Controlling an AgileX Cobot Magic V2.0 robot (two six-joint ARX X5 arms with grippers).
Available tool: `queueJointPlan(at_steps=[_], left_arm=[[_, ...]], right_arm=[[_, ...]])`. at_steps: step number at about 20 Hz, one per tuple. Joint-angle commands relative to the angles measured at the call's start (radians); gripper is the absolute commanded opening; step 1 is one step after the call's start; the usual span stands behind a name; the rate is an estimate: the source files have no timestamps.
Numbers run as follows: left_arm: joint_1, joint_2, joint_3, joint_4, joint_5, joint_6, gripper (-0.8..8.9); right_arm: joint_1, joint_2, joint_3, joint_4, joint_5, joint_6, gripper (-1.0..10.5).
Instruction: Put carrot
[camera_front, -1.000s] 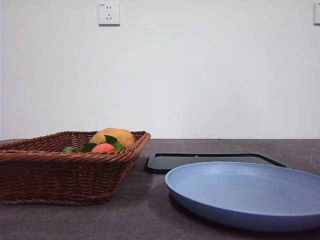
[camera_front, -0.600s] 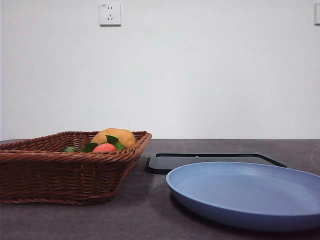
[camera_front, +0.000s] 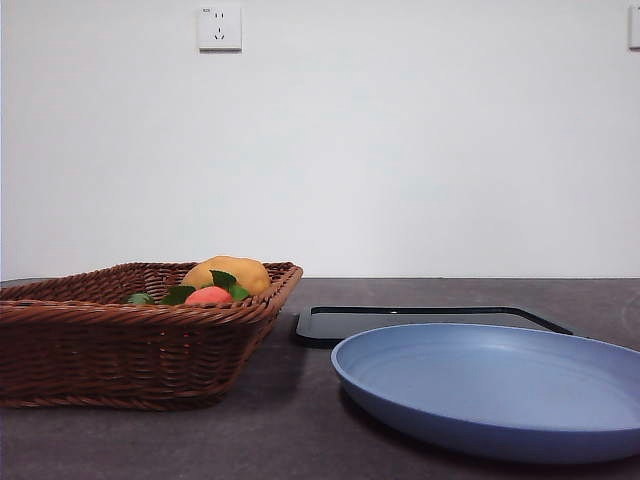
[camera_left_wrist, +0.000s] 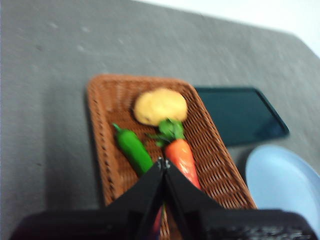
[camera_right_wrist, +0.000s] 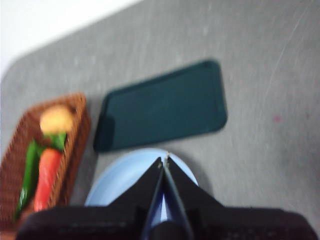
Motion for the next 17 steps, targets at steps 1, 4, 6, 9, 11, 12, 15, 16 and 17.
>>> queueJointPlan(at_steps=[1, 4, 6, 9, 11, 12, 15, 16, 17], left_arm=[[-0.002, 0.071, 0.077, -0.074, 0.058, 0.093, 0.06], [-0.023, 0.172, 0.166, -0.188, 0.111, 0.145, 0.06], [-0.037, 0.207, 0.187, -0.205, 0.143, 0.145, 0.07], [-0.05, 0.218, 0.189, -0.199, 0.185, 0.144, 0.46], [-0.056, 0.218, 0.189, -0.198, 0.183, 0.143, 1.99], [-0.056, 0.218, 0.189, -0.2, 0.184, 0.143, 2.5], [-0.056, 0.218, 0.189, -0.2, 0.184, 0.14, 2.62], [-0.056, 0.218, 0.189, -0.2, 0.184, 0.14, 2.62], [-0.056, 0.218, 0.189, -0.2, 0.183, 0.14, 2.62]], right_arm=[[0.001, 0.084, 0.059, -0.084, -0.029, -0.093, 0.0], [0.002, 0.215, 0.091, -0.177, -0.06, -0.146, 0.5], [0.003, 0.296, 0.091, -0.196, -0.076, -0.153, 1.3], [0.005, 0.415, 0.09, -0.188, -0.073, -0.169, 2.0], [0.015, 0.494, 0.087, -0.158, -0.071, -0.174, 2.0], [0.021, 0.53, 0.08, -0.132, -0.071, -0.174, 2.0], [0.042, 0.632, 0.03, -0.019, -0.072, -0.159, 1.9], [0.044, 0.662, 0.016, 0.001, -0.076, -0.158, 1.9], [0.044, 0.695, 0.007, 0.014, -0.078, -0.159, 1.9]])
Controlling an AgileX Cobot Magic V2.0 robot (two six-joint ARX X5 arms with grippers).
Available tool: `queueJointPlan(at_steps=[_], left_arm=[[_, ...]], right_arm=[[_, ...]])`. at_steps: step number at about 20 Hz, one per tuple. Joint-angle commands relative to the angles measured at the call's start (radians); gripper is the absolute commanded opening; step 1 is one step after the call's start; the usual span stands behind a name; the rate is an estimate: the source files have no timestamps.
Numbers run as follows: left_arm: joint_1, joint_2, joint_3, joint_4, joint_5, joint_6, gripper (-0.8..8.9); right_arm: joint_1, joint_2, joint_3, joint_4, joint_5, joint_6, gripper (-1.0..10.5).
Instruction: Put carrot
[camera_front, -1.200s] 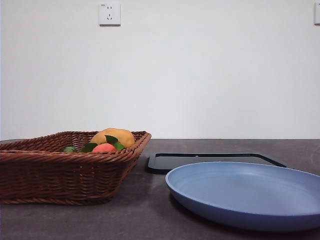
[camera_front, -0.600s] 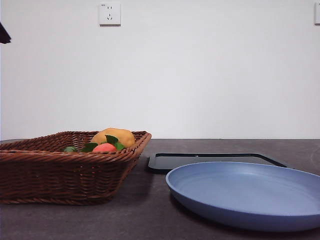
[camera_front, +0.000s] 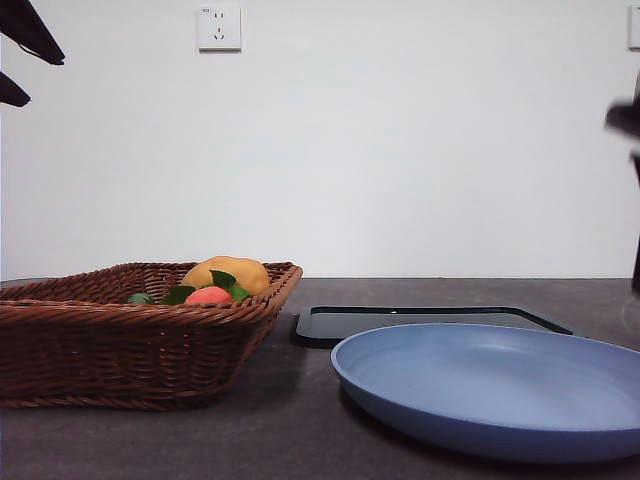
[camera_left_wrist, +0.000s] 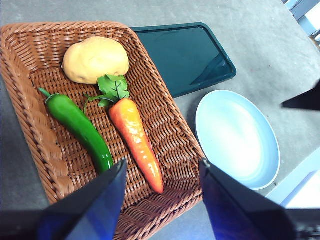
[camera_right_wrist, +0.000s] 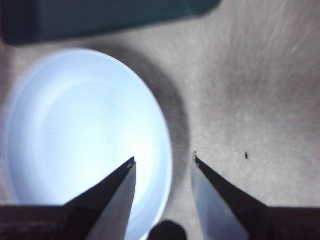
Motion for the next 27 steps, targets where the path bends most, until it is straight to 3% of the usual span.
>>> queueJointPlan(at_steps=[1, 4, 11, 15, 19, 27], left_arm=[[-0.004, 0.006, 0.019, 0.005, 0.007, 0.011, 2.62], [-0.004, 0.006, 0.019, 0.007, 0.007, 0.011, 2.62], [-0.004, 0.006, 0.019, 0.007, 0.006, 0.011, 2.62], [-0.011, 0.006, 0.019, 0.014, 0.011, 0.011, 3.03], [-0.08, 0.023, 0.019, 0.064, -0.005, -0.006, 3.5], [-0.365, 0.294, 0.049, 0.222, -0.387, -0.126, 3.48]], right_arm=[[0.004, 0.067, -0.01, 0.026, -0.003, 0.003, 1.9], [0.005, 0.124, -0.01, 0.063, -0.099, 0.005, 1.9], [0.008, 0.208, -0.01, 0.105, -0.097, 0.029, 0.0], [0.008, 0.188, -0.01, 0.105, -0.104, 0.023, 0.0], [0.008, 0.035, -0.01, 0.061, -0.103, 0.042, 0.0], [0.007, -0.267, -0.01, -0.056, -0.02, 0.049, 0.0]])
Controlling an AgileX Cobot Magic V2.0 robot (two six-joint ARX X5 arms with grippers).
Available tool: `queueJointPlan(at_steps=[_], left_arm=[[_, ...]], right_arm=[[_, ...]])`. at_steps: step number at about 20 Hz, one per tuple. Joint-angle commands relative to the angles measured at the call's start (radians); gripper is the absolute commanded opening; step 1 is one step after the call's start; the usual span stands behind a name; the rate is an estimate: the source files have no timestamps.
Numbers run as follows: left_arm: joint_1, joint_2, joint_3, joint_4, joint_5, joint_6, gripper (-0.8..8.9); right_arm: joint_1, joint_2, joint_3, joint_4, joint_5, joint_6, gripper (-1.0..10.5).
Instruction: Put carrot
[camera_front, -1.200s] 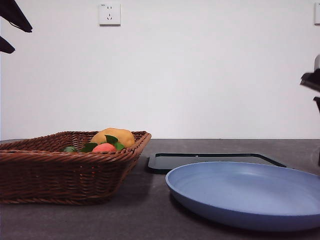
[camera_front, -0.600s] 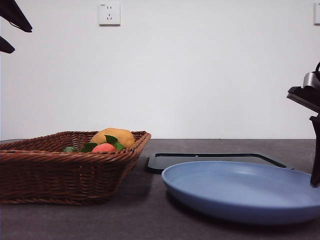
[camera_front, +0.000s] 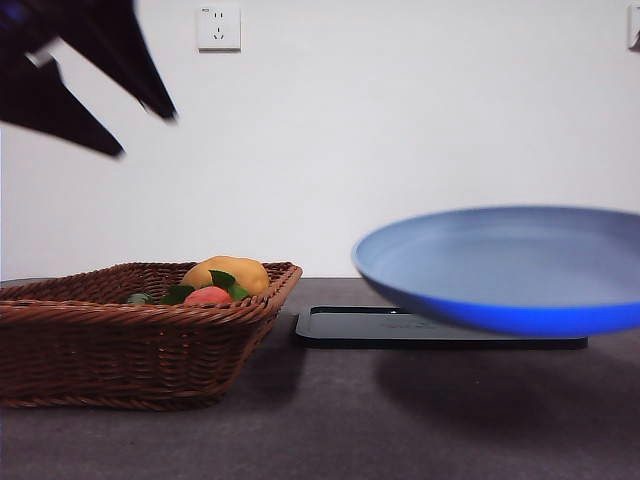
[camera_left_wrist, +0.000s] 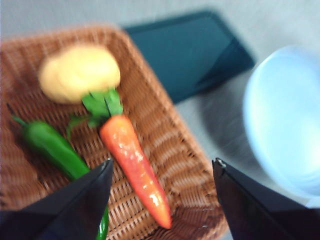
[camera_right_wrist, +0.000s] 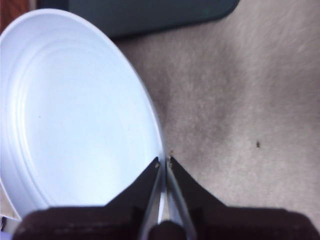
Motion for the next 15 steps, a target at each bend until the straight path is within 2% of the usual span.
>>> queueJointPlan(at_steps=[1, 7, 11, 15], left_arm=[[-0.063, 0.117, 0.033, 0.011, -0.118, -0.024, 3.48], [-0.097, 0.351, 0.097, 0.031, -0.249, -0.029, 3.48], [-0.098, 0.44, 0.098, 0.119, -0.245, -0.036, 3.48], [-0.097, 0.48, 0.098, 0.133, -0.221, -0.054, 3.48]], right_arm=[[0.001, -0.033, 0.008, 0.005, -0.002, 0.013, 0.0], [0.001, -0.06, 0.008, 0.005, -0.003, 0.023, 0.0], [0.001, -0.06, 0.008, 0.005, -0.003, 0.023, 0.0], [0.001, -0.06, 0.008, 0.005, -0.003, 0.023, 0.0]])
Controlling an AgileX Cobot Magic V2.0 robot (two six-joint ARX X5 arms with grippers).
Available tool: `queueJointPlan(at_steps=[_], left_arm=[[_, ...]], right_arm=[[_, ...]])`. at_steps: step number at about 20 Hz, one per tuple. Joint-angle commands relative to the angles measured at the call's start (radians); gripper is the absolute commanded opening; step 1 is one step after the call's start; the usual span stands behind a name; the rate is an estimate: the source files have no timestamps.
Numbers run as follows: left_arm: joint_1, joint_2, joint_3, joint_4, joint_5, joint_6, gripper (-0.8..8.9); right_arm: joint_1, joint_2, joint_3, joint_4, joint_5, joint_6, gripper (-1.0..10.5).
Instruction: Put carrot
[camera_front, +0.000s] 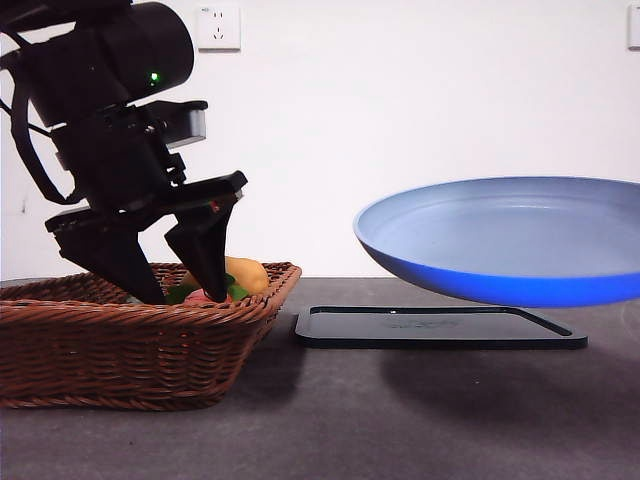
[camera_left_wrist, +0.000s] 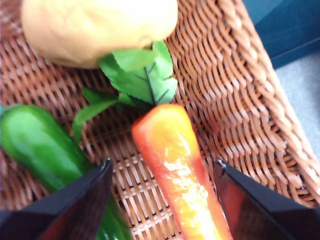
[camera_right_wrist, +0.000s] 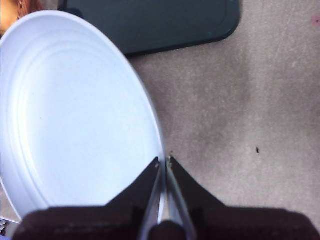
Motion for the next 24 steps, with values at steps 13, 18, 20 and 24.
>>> queueJointPlan(at_steps=[13, 18, 20, 24], left_arm=[[-0.024, 0.032, 0.015, -0.027, 0.045, -0.018, 2.27], [-0.024, 0.032, 0.015, -0.026, 0.042, -0.019, 2.27], [-0.024, 0.035, 0.015, -0.029, 0.042, -0.01, 2.24], [-0.024, 0.06, 0.015, -0.047, 0.045, -0.01, 1.74]], right_arm=[[0.002, 0.003, 0.008, 0.011, -0.011, 0.002, 0.0], [0.002, 0.003, 0.008, 0.011, -0.012, -0.005, 0.0], [0.002, 0.003, 0.008, 0.011, -0.012, -0.005, 0.0], [0.002, 0.003, 0.008, 0.011, -0.012, -0.005, 0.0]])
